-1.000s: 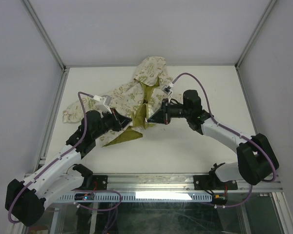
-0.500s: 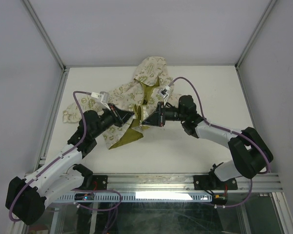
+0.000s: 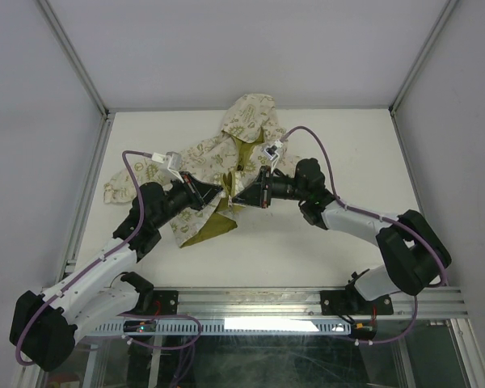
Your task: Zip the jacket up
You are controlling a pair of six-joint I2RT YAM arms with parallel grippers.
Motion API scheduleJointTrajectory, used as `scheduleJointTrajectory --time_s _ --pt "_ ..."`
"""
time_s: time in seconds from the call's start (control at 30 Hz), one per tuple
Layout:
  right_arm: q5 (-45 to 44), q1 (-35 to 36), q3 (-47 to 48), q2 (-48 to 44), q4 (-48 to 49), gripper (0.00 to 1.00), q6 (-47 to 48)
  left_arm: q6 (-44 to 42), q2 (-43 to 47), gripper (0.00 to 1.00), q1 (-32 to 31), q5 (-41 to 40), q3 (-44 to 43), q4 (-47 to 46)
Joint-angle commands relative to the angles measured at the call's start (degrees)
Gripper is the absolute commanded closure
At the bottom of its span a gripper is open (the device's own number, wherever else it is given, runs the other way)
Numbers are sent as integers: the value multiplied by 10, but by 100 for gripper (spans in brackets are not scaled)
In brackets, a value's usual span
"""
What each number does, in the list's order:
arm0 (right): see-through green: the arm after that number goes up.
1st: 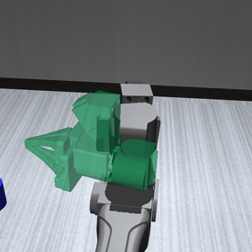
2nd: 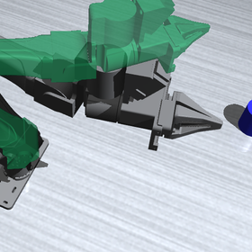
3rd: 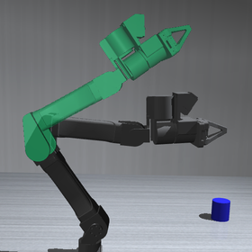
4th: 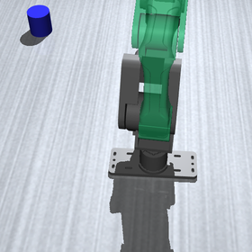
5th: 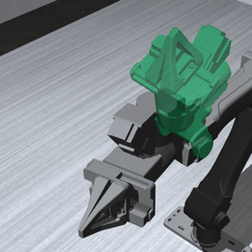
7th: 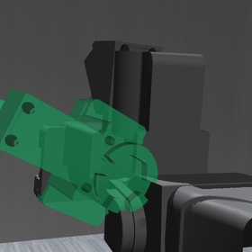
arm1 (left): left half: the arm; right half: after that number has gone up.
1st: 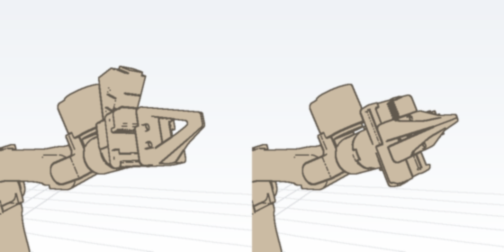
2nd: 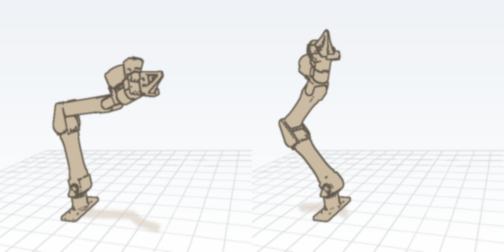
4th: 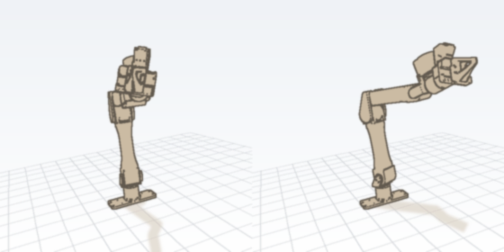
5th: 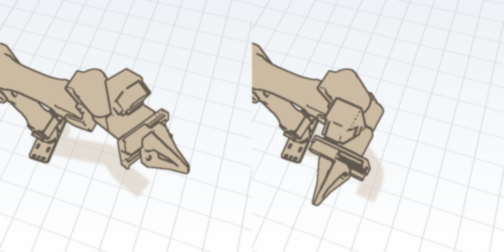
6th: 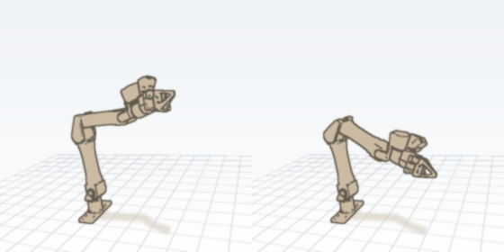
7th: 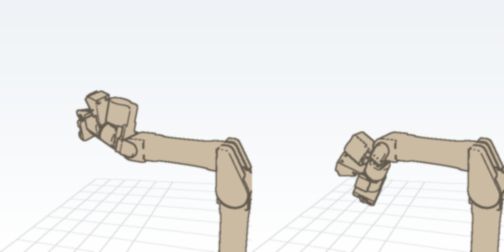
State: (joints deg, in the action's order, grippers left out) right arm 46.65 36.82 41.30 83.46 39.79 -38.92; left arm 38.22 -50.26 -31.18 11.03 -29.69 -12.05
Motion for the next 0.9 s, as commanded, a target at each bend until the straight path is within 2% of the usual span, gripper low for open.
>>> scheduleJointTrajectory --time_s 0.0,0.87 --pt "-7 9 2 3 42 100 -5 6 1 100 -3 1 -5 -41" --pt "-24 10 -8 -14 66 100 -6 18 3 100 -5 -6 -2 -21"
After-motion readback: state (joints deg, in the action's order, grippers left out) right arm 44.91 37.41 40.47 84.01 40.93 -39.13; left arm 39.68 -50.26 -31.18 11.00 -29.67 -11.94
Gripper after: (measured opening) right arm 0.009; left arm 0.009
